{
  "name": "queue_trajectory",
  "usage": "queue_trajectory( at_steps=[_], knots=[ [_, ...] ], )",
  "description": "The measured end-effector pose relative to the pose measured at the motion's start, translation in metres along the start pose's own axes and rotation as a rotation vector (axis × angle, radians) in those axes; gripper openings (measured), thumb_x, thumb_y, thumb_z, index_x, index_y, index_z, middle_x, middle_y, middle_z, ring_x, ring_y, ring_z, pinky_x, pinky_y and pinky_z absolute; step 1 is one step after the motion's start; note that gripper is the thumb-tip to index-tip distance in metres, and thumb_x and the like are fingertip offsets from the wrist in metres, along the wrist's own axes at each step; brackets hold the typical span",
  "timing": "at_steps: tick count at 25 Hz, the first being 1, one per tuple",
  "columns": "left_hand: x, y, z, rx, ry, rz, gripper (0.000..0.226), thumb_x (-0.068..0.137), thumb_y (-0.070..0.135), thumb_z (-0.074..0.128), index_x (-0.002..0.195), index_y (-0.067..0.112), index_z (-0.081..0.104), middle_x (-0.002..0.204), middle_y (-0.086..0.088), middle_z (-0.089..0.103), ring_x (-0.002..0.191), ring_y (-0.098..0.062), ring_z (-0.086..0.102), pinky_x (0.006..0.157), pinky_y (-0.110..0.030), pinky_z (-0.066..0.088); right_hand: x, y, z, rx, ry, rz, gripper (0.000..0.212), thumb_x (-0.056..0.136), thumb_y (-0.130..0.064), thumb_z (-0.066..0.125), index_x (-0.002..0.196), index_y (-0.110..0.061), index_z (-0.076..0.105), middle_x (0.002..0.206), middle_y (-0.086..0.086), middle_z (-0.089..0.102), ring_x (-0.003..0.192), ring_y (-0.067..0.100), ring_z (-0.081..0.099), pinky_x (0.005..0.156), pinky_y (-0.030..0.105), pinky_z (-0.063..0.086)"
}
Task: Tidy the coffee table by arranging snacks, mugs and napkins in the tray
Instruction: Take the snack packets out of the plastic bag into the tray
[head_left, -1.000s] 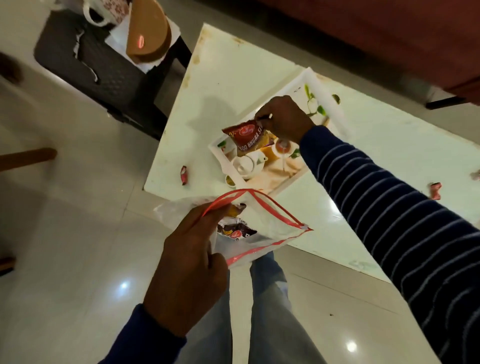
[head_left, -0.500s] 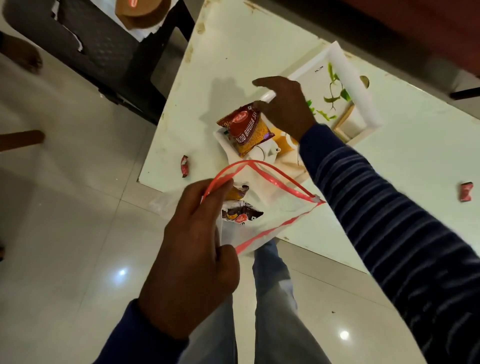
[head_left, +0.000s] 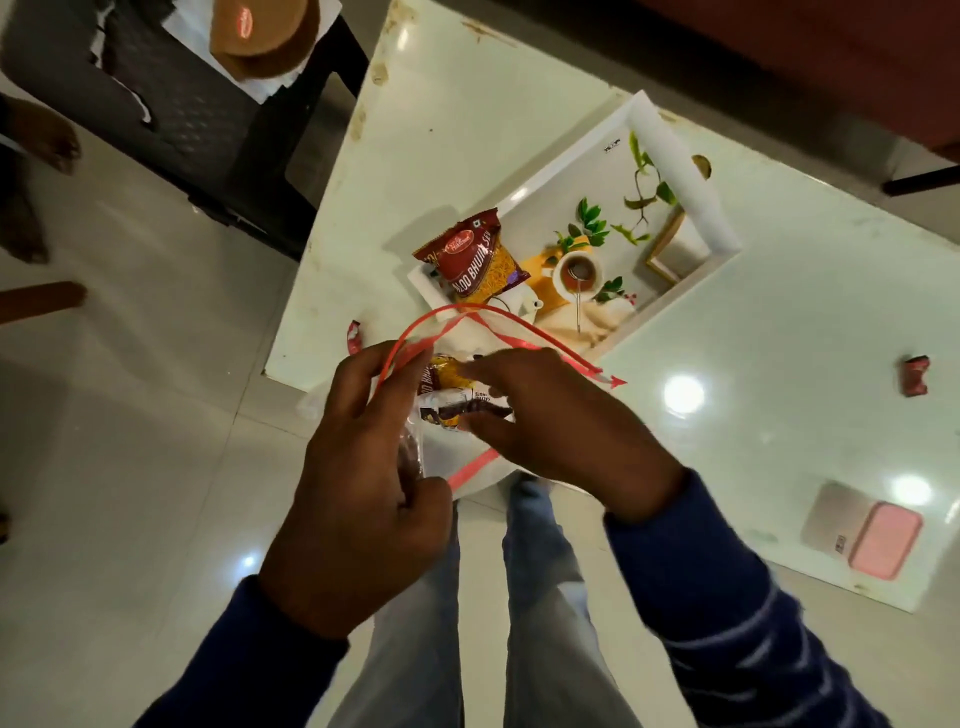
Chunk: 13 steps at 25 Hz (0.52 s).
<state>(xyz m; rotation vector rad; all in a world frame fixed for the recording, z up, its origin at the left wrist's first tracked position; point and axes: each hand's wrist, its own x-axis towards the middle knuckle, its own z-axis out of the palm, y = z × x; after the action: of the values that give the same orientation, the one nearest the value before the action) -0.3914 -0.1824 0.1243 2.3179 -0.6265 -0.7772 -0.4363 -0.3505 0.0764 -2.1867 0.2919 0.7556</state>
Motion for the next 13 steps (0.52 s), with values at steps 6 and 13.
queue_trajectory(
  at_steps=[6, 13],
  knots=[
    [0.0, 0.006, 0.01, 0.011, 0.026, 0.032, 0.076, 0.065, 0.009, 0.066, 0.137, -0.005, 0.047, 0.138, -0.023, 0.05, 0.126, -0.02, 0.042, 0.103, -0.015, 0.029, 0.05, 0.002, 0.061, -0.376, 0.017, -0.001, 0.021, 0.095, -0.016, 0.059, 0.114, -0.009, 0.066, 0.103, 0.004, 0.071, 0.09, 0.02, 0.068, 0.065, 0.023, 0.039],
    [0.0, 0.007, 0.013, -0.05, 0.061, -0.032, 0.072, 0.07, 0.01, 0.06, 0.14, 0.003, 0.046, 0.145, -0.015, 0.046, 0.127, -0.015, 0.039, 0.098, -0.012, 0.032, 0.039, 0.005, 0.055, -0.276, -0.065, -0.053, 0.024, 0.1, -0.005, 0.051, 0.119, 0.0, 0.064, 0.116, 0.017, 0.069, 0.103, 0.029, 0.068, 0.079, 0.025, 0.048]
  ],
)
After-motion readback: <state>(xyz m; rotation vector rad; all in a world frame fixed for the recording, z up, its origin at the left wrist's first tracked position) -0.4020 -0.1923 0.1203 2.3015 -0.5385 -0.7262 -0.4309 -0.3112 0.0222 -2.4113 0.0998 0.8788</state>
